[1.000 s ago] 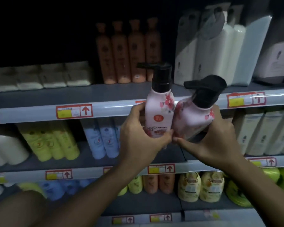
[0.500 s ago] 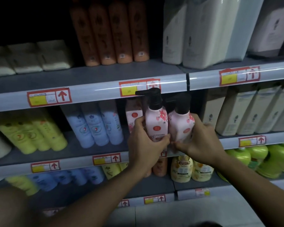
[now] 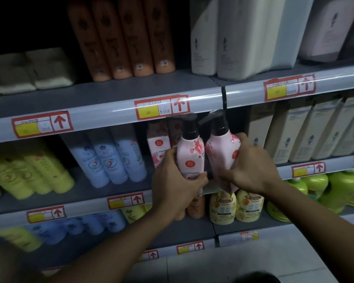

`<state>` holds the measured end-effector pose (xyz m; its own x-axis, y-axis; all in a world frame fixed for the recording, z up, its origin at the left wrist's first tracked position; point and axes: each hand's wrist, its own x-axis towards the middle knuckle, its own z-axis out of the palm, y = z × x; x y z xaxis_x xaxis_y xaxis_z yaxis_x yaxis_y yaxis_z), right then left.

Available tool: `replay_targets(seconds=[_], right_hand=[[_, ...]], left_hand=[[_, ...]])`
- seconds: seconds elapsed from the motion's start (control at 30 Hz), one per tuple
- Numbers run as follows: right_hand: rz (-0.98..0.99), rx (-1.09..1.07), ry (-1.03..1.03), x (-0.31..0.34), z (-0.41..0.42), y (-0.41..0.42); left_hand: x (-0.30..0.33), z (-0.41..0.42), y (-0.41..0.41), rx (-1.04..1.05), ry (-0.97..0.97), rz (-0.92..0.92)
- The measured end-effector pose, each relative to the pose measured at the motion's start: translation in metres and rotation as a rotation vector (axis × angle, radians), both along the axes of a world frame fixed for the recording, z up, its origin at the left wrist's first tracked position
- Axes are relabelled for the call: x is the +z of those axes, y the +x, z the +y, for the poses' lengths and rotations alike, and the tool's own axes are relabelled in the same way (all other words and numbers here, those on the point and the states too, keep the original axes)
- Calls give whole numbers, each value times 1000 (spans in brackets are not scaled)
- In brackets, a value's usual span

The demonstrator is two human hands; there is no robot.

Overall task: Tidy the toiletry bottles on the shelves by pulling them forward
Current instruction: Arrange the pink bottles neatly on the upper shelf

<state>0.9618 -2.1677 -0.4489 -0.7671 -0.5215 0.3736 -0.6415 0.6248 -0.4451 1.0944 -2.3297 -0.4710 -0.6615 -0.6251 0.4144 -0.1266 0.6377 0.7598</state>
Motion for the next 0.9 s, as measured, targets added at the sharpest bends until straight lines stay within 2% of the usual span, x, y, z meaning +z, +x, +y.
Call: replay_targets(seconds=[0.33, 0.5, 0.9], right_hand=[[-115, -5, 22, -4, 3, -5], [-131, -29, -47, 2, -2, -5], [-163, -124, -122, 9, -27, -15]], left_hand=[[-2, -1, 20, -28, -111, -113], [-2, 0, 17, -16, -31, -165], [14, -8, -42, 84, 101, -86]])
